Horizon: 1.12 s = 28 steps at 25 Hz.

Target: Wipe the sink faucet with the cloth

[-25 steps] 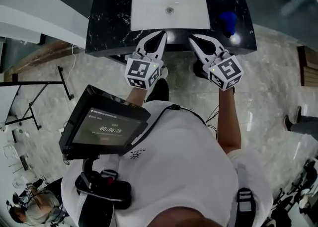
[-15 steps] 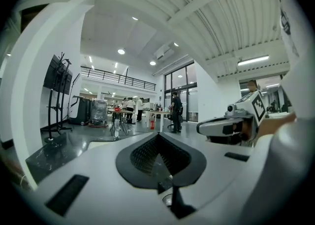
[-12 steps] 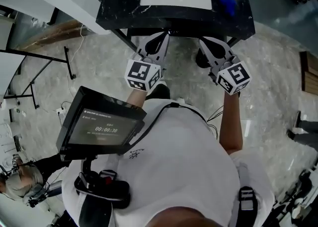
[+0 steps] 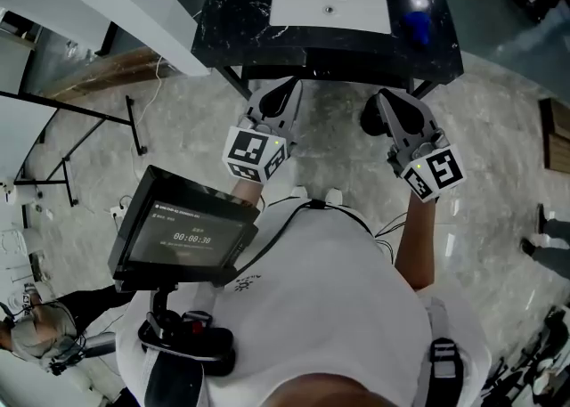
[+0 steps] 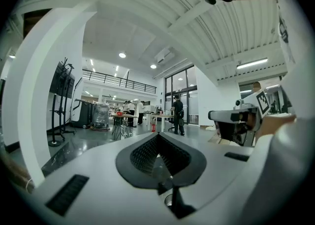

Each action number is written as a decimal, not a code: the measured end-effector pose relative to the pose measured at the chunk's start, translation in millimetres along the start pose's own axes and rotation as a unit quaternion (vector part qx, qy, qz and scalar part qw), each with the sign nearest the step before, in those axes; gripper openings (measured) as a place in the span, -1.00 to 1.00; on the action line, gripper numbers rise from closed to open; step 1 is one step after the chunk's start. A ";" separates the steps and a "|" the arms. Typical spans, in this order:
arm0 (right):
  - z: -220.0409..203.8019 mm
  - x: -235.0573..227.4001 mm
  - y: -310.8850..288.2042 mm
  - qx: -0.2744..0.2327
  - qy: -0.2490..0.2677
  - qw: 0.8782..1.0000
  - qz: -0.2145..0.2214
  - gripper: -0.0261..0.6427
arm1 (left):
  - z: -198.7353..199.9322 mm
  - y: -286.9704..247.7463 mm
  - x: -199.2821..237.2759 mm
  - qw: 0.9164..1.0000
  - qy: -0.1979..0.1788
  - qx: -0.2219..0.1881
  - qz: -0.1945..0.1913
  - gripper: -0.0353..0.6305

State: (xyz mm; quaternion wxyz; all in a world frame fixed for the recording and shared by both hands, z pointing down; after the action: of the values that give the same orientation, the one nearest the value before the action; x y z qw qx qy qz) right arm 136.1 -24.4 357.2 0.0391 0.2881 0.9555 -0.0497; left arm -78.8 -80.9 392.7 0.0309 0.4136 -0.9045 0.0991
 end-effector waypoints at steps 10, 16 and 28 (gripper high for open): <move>-7.9 -7.2 11.9 0.012 0.009 0.999 -0.043 -0.91 | 3.4 0.7 -2.4 1.000 0.004 -0.005 -0.008 -0.89; -1.7 -1.5 6.9 0.008 0.009 0.999 -0.044 -0.91 | 4.7 2.8 0.1 1.000 0.005 -0.004 -0.014 -0.89; -3.8 -12.4 14.3 0.008 0.014 0.999 -0.045 -0.91 | 0.2 -7.4 -7.8 1.000 0.005 -0.005 -0.012 -0.89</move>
State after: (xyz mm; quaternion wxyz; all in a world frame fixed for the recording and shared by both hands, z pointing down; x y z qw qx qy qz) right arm 154.2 -18.9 361.3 0.0209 0.2455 0.9676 -0.0545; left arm -68.1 -79.9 392.6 0.0386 0.4241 -0.8997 0.0960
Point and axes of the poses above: the fingertips, and each gripper's own axes: y backward along the fingers, x to its left, z out of its top, the point moved 6 cm from there along y, backward along the fingers, and after that the axes turned 3 degrees about -z, right-handed, at the moved point
